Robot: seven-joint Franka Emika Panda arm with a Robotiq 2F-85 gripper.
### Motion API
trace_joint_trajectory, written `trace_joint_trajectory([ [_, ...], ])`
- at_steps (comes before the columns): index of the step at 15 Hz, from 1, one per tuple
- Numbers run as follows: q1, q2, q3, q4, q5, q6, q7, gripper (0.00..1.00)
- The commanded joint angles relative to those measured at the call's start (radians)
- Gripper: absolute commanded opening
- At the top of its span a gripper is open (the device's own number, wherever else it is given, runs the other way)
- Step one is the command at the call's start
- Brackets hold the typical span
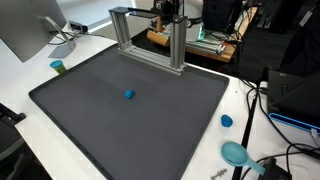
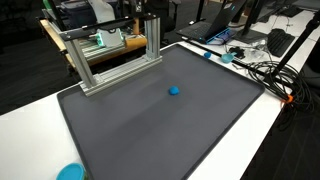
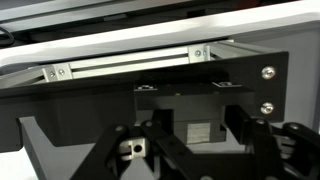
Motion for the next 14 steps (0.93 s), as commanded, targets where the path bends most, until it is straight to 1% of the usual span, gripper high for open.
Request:
trace_joint_trajectory([
  [1, 0.003, 0.007, -0.002, 0.012, 0.034, -0.014, 0.018, 0.35],
  [4, 0.006, 0.039, 0.006, 0.033, 0.03, 0.003, 0.026, 0.29],
  [5, 0.01, 0.054, -0.004, 0.047, 0.034, 0.006, 0.006, 0.23],
  [7, 0.018, 0.075, -0.029, 0.065, 0.064, -0.008, -0.03, 0.22],
  [10, -0.009, 0.099, -0.031, 0.077, 0.044, -0.019, -0.003, 0.22],
  [11, -0.01, 0.102, -0.03, 0.075, 0.044, -0.017, 0.004, 0.65],
  [12, -0.008, 0.101, -0.03, 0.074, 0.049, -0.014, 0.005, 0.73],
  [13, -0.008, 0.097, -0.031, 0.066, 0.056, -0.004, 0.013, 0.42],
  [14, -0.008, 0.092, -0.03, 0.06, 0.059, 0.002, 0.021, 0.32],
])
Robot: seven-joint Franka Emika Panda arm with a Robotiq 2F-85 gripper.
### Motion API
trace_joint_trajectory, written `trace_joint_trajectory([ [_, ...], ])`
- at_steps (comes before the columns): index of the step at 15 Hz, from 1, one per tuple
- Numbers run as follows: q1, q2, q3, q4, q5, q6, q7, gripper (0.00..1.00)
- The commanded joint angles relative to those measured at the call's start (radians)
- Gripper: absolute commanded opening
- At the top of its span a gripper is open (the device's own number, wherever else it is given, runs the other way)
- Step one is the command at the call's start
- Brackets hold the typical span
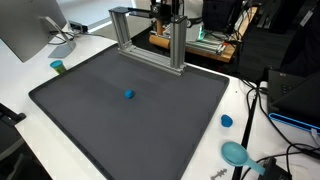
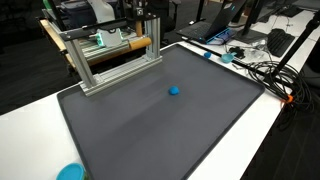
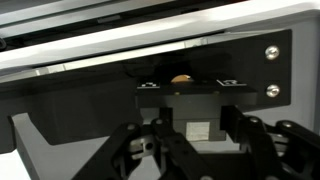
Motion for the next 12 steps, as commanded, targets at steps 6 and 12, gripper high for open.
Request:
trace_joint_trajectory([
  [6, 0.004, -0.024, -0.012, -0.004, 0.069, 0.014, 0.027, 0.22],
  [12, -0.021, 0.027, 0.022, 0.079, 0.029, 0.186, 0.072, 0.22],
])
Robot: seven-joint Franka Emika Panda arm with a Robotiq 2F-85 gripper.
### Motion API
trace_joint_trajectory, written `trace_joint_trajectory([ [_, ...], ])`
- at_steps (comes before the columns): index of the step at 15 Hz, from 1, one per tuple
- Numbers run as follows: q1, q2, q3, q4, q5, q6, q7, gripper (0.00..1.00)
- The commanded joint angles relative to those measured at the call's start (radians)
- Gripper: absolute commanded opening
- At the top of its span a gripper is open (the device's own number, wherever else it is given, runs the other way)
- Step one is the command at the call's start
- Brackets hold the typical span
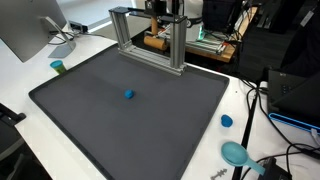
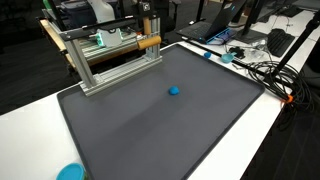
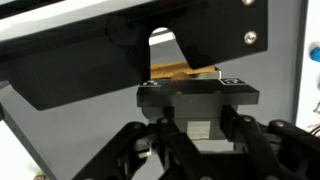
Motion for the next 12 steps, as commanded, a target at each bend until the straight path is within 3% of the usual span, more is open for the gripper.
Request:
trace_joint_trajectory([
  [1, -0.026, 0.08, 0.04, 0.094, -0.045, 0.086, 0.054, 0.22],
  [6, -0.029, 0.326, 0.066, 0.343, -0.091, 0.122, 0.112, 0.22],
  [9, -0.018, 0.486, 0.043, 0.507, -0.08, 0.042, 0.151, 0.22],
  [10, -0.003, 0.375, 0.037, 0.369, -0.076, 0.112, 0.114, 0.47],
  [12, 0.001, 0.465, 0.026, 0.449, -0.075, 0.086, 0.128, 0.47],
])
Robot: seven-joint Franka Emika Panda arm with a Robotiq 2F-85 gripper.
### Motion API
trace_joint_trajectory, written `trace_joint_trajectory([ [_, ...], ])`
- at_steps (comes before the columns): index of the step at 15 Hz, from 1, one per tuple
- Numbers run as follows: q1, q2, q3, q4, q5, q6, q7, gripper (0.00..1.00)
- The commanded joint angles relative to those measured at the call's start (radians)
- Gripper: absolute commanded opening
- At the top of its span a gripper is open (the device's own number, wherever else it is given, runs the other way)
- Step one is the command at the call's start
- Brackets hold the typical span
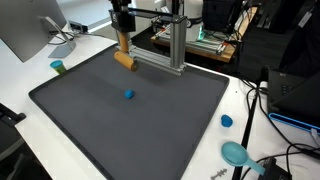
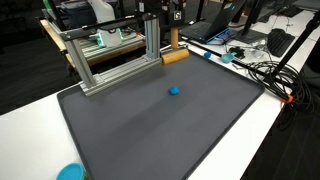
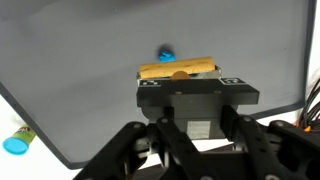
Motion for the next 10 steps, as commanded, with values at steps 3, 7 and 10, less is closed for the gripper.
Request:
trace_joint_trajectory([
  [3, 0.015, 0.04, -0.026, 0.002, -0.019, 0.013, 0.028, 0.22],
  [7, 0.015, 0.128, -0.045, 0.022, -0.001, 0.028, 0.003, 0.22],
  [10, 0.026, 0.181, -0.05, 0.042, 0.002, 0.08, 0.004, 0.22],
])
